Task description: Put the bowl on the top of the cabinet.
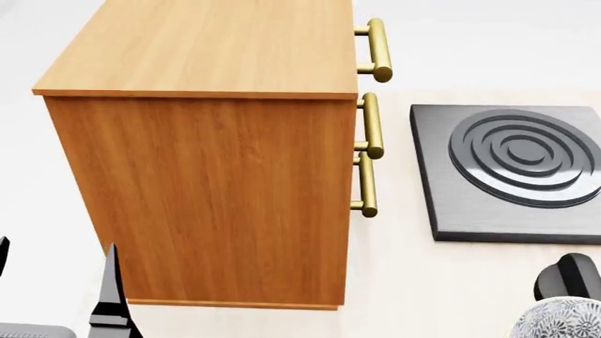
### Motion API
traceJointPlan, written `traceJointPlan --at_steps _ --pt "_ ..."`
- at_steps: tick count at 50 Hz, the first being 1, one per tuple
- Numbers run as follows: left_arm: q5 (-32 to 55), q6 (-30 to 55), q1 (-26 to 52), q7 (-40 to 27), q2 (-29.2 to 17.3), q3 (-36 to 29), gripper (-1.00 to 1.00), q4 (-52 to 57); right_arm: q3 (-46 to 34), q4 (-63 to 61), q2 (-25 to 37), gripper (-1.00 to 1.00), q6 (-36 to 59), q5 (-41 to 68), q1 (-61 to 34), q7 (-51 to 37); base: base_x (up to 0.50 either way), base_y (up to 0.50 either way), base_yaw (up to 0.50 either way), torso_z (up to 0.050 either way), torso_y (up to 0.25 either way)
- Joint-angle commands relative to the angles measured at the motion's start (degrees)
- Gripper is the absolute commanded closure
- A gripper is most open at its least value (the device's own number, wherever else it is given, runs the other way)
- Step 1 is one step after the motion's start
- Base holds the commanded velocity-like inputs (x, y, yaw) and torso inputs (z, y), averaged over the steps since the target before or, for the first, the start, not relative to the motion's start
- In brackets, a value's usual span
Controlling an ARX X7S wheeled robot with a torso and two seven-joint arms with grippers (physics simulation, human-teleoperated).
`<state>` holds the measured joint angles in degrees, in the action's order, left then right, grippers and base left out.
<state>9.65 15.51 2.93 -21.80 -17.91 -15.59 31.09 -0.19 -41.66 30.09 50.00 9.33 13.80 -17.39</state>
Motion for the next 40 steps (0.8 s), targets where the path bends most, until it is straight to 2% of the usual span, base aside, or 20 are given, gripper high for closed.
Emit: traceJointPlan --at_steps 1,40 --pt "0.0 -0.4 0.2 -0.1 -0.1 -0.3 -1.0 -0.4 -0.2 0.8 0.0 -1.0 -0.2 0.0 -0.3 0.0 0.0 0.0 0.0 0.0 0.0" --pt "0.6 -0.7 0.0 -0.9 -0.7 -0.6 -1.0 -0.5 -1.6 3.3 0.1 -1.0 -1.0 -0.4 -1.6 -0.4 0.0 0.0 0.0 0.0 0.0"
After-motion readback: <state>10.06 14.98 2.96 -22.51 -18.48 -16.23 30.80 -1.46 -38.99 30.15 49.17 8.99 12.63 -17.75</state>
